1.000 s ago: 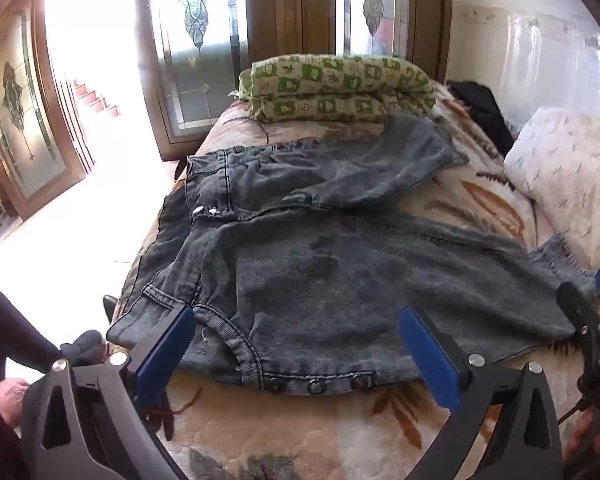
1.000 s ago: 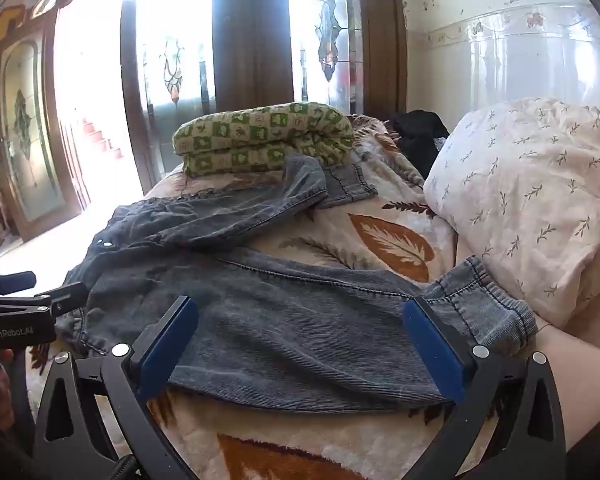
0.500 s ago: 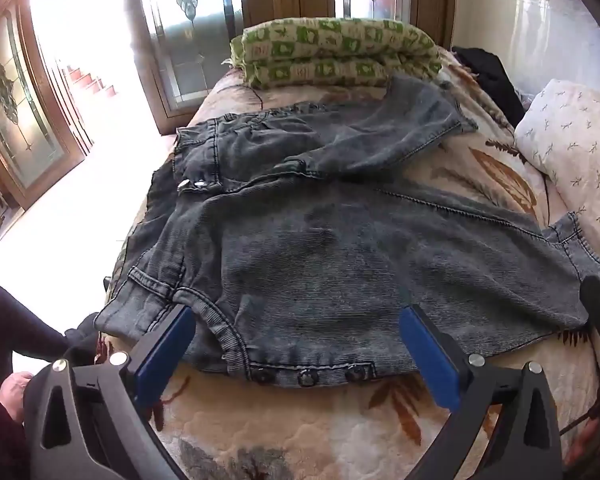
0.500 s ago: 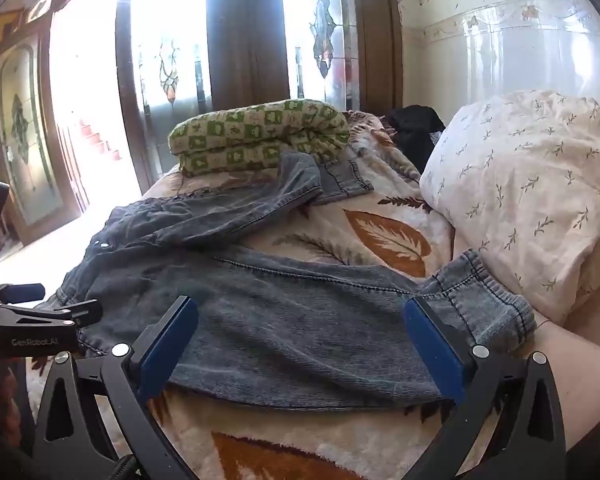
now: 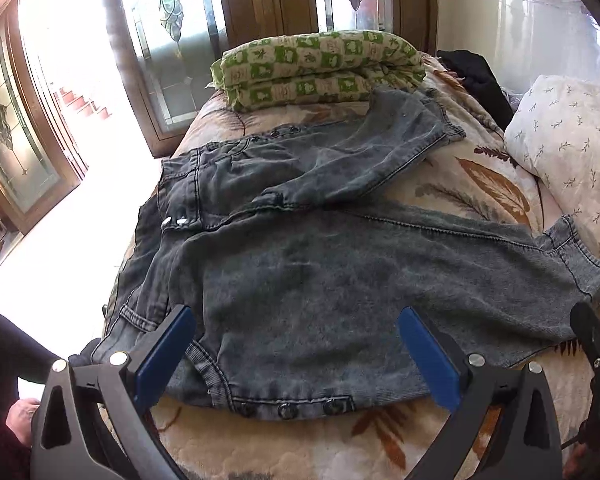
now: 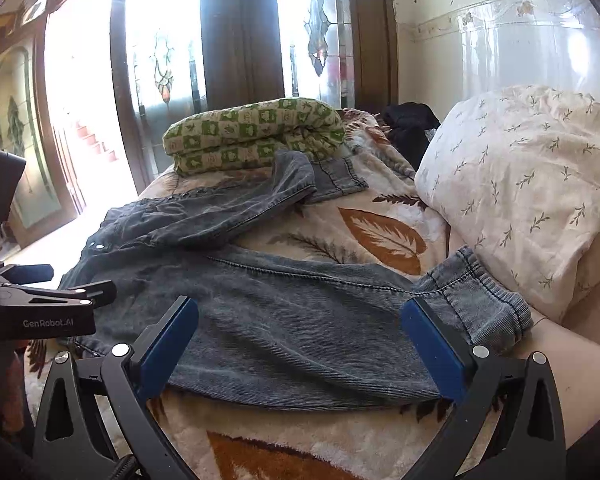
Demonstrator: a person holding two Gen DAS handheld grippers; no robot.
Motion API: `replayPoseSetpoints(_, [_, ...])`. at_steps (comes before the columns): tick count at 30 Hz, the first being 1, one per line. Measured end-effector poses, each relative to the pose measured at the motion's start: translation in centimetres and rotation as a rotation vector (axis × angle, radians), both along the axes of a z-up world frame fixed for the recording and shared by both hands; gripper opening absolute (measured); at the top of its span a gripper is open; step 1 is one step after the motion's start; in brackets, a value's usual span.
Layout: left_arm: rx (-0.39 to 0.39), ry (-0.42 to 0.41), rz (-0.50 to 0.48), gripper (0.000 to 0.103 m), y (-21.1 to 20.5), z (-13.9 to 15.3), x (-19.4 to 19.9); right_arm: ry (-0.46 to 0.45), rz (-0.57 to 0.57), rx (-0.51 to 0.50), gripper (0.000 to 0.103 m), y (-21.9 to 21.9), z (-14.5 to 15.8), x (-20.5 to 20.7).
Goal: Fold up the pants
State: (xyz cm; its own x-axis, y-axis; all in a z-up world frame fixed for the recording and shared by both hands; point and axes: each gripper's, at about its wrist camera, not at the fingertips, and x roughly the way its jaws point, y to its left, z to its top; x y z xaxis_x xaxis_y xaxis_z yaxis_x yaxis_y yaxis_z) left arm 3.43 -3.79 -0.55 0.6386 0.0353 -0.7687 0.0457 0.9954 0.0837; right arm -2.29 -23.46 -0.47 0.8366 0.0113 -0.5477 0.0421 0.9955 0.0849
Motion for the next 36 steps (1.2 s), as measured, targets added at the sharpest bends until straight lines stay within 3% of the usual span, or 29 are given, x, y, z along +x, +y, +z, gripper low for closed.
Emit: replayPoseSetpoints(36, [-0.024,0.003,0.023,0.103,1.2,-0.5,0.8,0.035,0.015,-0.007,0.103,0.6,-0.7,0.3])
